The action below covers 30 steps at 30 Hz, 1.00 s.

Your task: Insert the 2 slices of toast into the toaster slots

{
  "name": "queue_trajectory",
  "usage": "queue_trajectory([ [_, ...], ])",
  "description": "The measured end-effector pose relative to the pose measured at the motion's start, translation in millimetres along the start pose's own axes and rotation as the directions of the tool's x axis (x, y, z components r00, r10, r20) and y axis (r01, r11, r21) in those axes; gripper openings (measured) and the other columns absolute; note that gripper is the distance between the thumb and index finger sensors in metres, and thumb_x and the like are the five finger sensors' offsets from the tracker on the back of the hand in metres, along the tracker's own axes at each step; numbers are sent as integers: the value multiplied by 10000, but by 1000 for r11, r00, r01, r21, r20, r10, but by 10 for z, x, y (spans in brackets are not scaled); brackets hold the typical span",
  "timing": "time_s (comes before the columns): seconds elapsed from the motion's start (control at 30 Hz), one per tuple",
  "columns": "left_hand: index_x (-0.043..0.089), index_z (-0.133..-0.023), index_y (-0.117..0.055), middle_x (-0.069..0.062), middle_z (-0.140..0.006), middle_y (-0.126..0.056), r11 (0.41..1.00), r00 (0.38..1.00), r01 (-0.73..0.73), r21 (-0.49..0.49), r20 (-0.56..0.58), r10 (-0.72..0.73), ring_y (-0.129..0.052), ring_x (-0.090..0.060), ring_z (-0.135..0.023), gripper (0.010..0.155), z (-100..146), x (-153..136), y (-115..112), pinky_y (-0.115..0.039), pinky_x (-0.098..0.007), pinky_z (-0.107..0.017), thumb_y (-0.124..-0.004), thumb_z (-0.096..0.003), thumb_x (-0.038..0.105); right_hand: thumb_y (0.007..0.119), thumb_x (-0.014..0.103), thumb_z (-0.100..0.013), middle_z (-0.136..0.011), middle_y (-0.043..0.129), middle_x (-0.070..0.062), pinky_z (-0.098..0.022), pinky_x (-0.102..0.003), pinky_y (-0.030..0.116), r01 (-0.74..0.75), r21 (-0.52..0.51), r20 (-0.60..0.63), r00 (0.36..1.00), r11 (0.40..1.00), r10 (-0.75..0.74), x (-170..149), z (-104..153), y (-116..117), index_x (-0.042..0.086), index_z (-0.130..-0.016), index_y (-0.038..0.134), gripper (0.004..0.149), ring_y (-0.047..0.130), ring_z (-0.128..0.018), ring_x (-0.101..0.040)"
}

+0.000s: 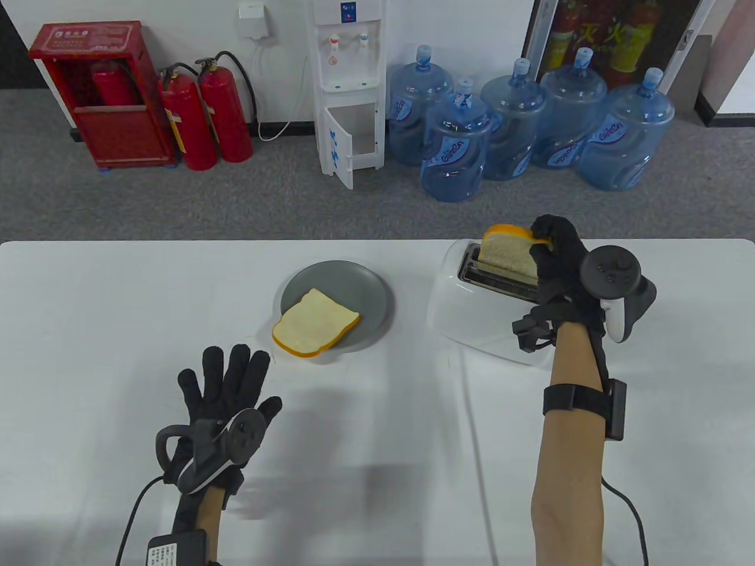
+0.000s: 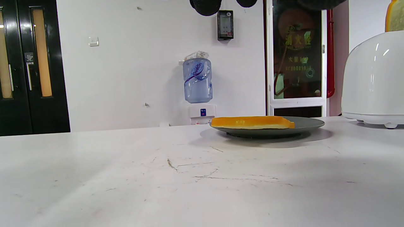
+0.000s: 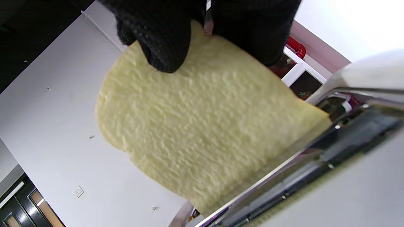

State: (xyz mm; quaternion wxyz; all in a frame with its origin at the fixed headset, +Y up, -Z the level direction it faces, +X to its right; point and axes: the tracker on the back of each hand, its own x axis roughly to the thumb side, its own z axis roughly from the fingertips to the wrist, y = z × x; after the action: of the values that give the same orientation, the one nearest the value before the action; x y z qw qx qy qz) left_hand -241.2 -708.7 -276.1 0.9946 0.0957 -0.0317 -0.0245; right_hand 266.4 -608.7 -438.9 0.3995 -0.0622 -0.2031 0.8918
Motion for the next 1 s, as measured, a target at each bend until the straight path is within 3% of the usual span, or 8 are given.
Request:
queue_trajectory([
  [1.0,417,-1182,-311,63,-1279,-320,1000,1000,2,-15,5,-2,-246,-376,-1213,716,0,-7,-6,-277,-649,-809,-551,-545,643,800,188,-643,-1154,718,38,-792,-550,725,-65,44,-40,997,997,67,-68,5,89,374,-1043,646,468,834,-1059,-344],
])
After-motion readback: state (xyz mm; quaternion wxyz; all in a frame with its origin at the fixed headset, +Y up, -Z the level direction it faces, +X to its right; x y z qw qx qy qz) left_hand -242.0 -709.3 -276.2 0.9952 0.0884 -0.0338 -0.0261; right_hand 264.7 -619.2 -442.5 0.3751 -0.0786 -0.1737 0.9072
